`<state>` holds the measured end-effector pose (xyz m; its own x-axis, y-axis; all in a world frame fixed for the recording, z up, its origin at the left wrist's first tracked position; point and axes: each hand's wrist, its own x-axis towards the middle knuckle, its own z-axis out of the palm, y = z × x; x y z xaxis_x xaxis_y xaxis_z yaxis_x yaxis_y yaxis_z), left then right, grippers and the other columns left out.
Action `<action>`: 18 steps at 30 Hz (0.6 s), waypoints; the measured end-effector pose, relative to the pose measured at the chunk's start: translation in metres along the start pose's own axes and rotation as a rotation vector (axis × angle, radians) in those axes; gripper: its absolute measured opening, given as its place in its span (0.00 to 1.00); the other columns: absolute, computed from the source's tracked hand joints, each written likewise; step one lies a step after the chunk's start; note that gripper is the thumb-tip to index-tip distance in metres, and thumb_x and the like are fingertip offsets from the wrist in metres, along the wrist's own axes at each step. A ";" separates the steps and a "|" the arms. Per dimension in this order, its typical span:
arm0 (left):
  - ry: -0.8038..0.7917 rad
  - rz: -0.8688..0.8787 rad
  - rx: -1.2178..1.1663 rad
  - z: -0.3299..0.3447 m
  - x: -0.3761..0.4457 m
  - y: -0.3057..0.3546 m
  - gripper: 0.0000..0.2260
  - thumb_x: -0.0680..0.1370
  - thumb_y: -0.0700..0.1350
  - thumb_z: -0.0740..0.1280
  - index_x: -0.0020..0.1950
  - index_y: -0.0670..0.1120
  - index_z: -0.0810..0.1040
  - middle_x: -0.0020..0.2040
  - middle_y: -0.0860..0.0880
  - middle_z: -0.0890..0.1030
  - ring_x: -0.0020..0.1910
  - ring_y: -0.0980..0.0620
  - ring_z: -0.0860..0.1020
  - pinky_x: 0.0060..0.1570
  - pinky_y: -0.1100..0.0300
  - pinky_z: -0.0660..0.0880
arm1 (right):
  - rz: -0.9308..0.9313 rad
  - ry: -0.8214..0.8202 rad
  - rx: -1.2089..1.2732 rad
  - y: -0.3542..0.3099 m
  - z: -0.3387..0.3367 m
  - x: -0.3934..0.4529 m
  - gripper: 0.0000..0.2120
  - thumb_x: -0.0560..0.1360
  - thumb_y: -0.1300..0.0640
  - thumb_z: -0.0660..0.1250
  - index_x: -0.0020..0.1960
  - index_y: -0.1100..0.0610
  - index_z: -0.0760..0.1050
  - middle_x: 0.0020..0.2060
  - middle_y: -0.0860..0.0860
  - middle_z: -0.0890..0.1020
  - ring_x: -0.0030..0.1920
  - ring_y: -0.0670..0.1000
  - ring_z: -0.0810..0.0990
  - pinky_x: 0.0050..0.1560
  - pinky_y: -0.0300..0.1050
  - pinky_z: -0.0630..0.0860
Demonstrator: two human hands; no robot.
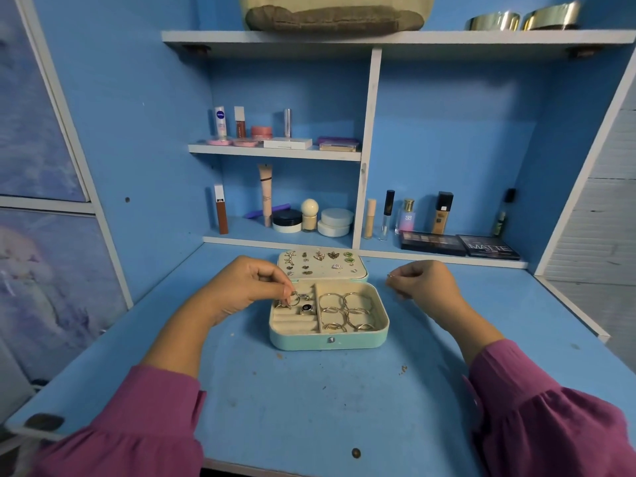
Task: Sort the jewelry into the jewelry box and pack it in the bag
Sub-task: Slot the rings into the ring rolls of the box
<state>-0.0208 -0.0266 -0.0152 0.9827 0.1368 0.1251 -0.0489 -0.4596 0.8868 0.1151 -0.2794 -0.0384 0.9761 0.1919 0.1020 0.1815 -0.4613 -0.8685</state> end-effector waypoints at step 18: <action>-0.101 -0.057 0.114 -0.003 -0.001 -0.001 0.07 0.71 0.33 0.72 0.38 0.45 0.85 0.38 0.48 0.85 0.41 0.58 0.81 0.50 0.63 0.76 | -0.164 -0.109 0.269 -0.033 0.032 -0.034 0.02 0.72 0.61 0.72 0.40 0.57 0.81 0.29 0.46 0.80 0.28 0.41 0.74 0.31 0.35 0.74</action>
<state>-0.0222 -0.0234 -0.0152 0.9965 0.0793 0.0259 0.0221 -0.5507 0.8344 0.0726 -0.2433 -0.0287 0.9155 0.3425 0.2109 0.2825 -0.1742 -0.9433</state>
